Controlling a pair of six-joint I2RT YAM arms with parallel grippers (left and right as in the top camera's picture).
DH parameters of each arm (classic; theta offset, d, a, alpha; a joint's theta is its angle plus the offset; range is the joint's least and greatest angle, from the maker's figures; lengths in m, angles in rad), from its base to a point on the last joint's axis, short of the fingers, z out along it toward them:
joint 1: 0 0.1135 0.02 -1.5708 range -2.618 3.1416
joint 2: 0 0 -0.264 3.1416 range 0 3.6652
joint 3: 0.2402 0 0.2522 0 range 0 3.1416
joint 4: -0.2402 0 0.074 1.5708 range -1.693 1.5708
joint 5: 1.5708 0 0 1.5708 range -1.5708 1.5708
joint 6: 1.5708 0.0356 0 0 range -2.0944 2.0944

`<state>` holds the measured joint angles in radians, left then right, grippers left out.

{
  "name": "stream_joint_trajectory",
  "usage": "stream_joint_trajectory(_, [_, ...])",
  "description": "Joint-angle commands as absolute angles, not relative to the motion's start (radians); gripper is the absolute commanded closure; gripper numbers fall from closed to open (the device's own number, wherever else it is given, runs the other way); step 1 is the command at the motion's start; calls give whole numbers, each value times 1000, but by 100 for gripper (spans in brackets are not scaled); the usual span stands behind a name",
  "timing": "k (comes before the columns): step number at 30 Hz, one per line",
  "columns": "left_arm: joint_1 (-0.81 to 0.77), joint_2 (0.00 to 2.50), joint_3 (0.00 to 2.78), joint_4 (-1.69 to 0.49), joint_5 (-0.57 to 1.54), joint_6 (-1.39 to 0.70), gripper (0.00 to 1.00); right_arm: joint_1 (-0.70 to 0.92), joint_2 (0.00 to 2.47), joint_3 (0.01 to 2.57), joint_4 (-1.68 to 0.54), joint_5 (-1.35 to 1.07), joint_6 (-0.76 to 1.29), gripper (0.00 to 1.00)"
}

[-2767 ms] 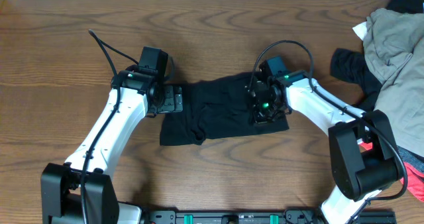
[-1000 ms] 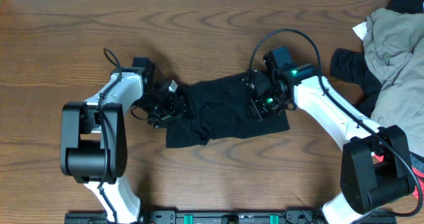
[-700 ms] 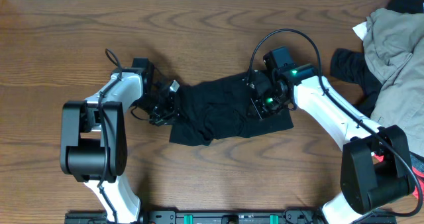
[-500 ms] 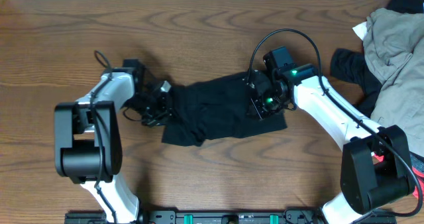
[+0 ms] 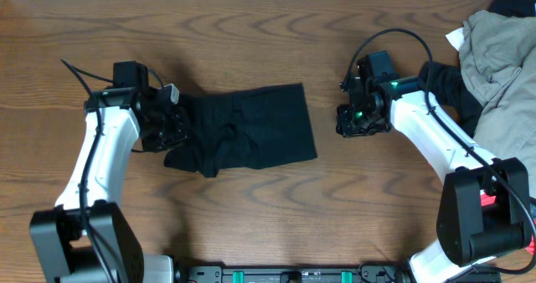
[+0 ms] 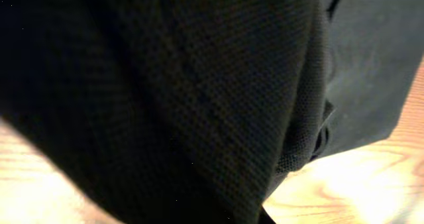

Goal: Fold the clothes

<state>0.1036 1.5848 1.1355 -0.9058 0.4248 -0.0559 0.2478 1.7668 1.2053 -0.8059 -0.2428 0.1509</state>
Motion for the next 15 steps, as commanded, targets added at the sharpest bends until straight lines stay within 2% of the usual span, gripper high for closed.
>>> stream_joint_trajectory(1, [105, 1526, 1189, -921, 403, -84, 94, 239, 1758, 1215, -808, -232, 171, 77])
stream_joint_trajectory(15, [105, 1531, 1213, -913, 402, -87, 94, 296, 1759, 1215, -801, -245, 153, 79])
